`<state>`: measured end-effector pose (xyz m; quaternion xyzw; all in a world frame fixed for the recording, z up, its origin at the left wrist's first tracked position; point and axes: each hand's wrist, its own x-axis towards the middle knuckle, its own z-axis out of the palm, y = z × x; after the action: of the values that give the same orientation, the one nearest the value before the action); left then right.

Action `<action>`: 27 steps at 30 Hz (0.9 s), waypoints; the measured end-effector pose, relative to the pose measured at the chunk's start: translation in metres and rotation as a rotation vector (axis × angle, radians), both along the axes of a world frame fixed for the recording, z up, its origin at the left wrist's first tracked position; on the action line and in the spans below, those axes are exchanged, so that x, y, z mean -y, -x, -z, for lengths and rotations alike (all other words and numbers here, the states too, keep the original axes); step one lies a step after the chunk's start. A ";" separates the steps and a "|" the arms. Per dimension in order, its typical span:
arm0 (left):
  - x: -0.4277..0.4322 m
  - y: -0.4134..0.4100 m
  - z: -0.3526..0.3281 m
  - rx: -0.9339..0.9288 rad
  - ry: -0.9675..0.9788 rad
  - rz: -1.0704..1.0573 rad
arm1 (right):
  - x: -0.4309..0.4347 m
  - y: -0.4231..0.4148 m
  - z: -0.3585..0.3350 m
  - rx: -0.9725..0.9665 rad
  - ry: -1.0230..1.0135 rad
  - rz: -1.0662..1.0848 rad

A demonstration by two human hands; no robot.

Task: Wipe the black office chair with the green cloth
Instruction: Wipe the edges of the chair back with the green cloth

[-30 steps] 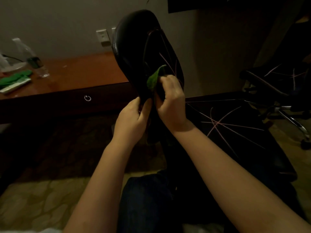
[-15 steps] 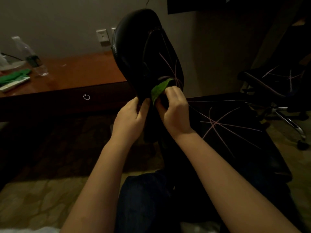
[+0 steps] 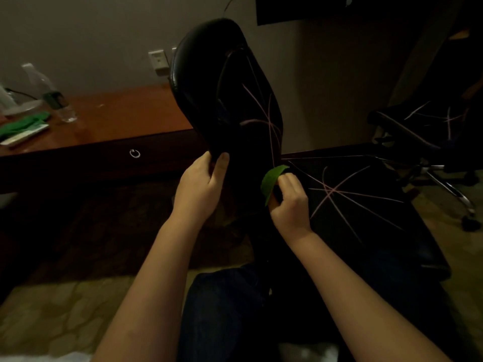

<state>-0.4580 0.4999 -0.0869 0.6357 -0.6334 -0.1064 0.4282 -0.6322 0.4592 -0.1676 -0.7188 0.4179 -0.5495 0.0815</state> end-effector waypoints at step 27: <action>0.005 -0.009 -0.069 0.108 0.268 -0.217 | 0.010 -0.055 -0.120 0.021 0.229 -0.164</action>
<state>-0.4487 0.4952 -0.0175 0.6424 -0.5918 0.0599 0.4833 -0.5776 0.4494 -0.0476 -0.7494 0.2911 -0.5927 0.0480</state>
